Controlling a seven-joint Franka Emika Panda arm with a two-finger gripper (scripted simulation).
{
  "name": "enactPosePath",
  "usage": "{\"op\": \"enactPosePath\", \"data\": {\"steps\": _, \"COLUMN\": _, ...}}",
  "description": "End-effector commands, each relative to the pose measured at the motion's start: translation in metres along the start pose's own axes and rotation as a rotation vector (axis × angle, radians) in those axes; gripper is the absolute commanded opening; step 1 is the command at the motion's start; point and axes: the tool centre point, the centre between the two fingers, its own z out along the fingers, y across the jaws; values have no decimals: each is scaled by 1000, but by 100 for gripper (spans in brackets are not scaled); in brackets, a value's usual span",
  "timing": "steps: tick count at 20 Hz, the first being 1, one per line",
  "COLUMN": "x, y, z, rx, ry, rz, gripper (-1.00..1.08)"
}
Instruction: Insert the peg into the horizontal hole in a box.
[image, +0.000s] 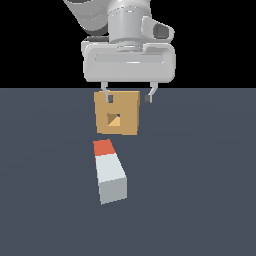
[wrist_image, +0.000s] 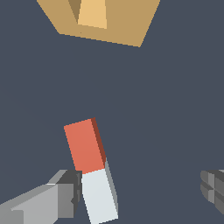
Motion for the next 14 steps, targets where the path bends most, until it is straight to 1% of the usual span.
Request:
{"op": "enactPosePath", "data": {"steps": 1, "x": 0, "y": 0, "z": 0, "rx": 0, "ry": 0, "rz": 0, "gripper": 100}}
{"op": "enactPosePath", "data": {"steps": 8, "x": -7, "y": -5, "z": 7, "rx": 0, "ry": 0, "rz": -21, "gripper": 100}}
{"op": "enactPosePath", "data": {"steps": 14, "x": -25, "y": -15, "z": 24, "rx": -1, "ry": -1, "rz": -71, "gripper": 100}}
